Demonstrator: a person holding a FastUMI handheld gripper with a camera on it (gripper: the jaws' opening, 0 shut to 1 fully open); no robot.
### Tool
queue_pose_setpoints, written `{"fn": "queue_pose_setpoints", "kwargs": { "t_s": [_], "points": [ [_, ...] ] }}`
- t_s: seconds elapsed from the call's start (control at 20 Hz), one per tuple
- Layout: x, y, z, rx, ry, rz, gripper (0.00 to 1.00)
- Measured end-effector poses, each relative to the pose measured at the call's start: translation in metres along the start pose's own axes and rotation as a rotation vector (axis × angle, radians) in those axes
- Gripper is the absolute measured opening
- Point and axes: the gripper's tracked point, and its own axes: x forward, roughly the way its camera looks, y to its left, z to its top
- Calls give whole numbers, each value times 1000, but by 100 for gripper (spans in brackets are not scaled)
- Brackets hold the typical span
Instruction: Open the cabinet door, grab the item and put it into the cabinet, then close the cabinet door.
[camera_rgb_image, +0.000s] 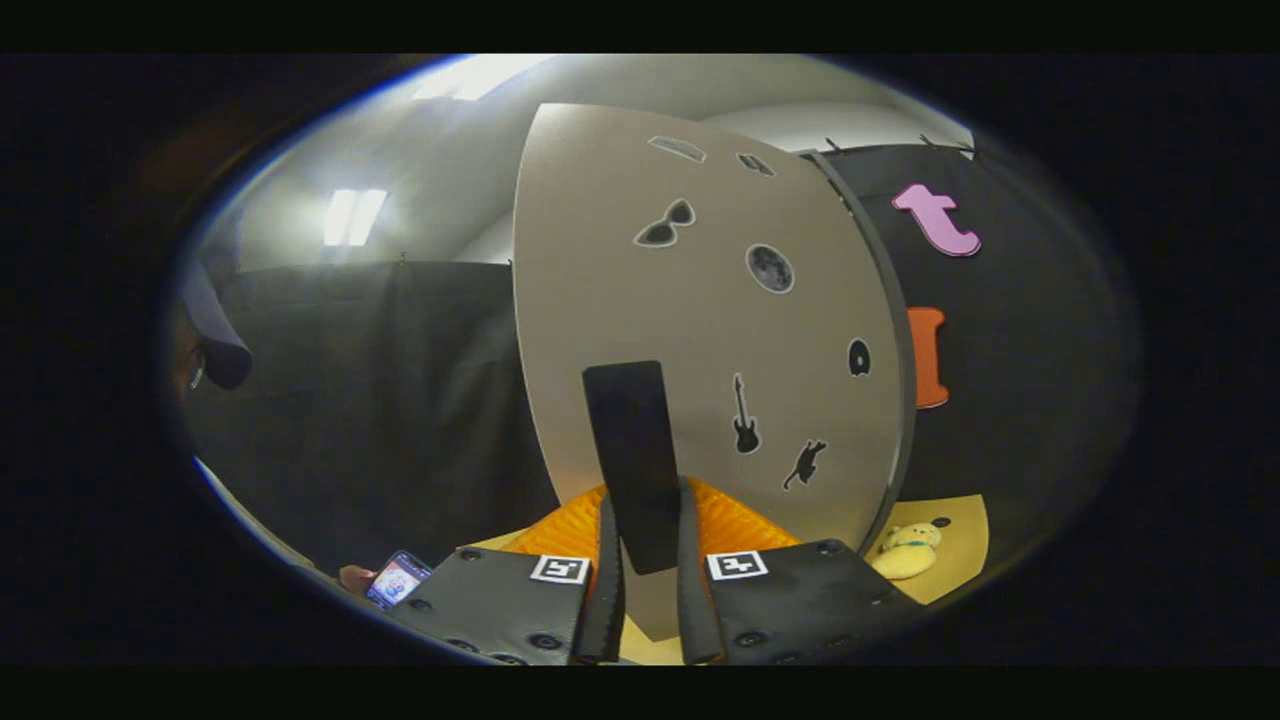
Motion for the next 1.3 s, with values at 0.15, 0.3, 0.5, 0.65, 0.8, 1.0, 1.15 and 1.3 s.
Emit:
{"fn": "queue_pose_setpoints", "kwargs": {
  "t_s": [0.15,0.3,0.5,0.65,0.8,1.0,1.15,1.3],
  "points": [
    [-7,-5,0,1,-10,25,29],
    [-13,-11,1,7,-18,45,29],
    [-22,-18,0,-4,-21,131,29],
    [-33,-29,0,16,-20,181,29],
    [-40,-36,1,25,-31,214,29],
    [-42,-45,1,53,-39,238,29],
    [-49,-55,5,78,-81,211,29],
    [-55,-66,8,81,-101,177,30]
  ]
}}
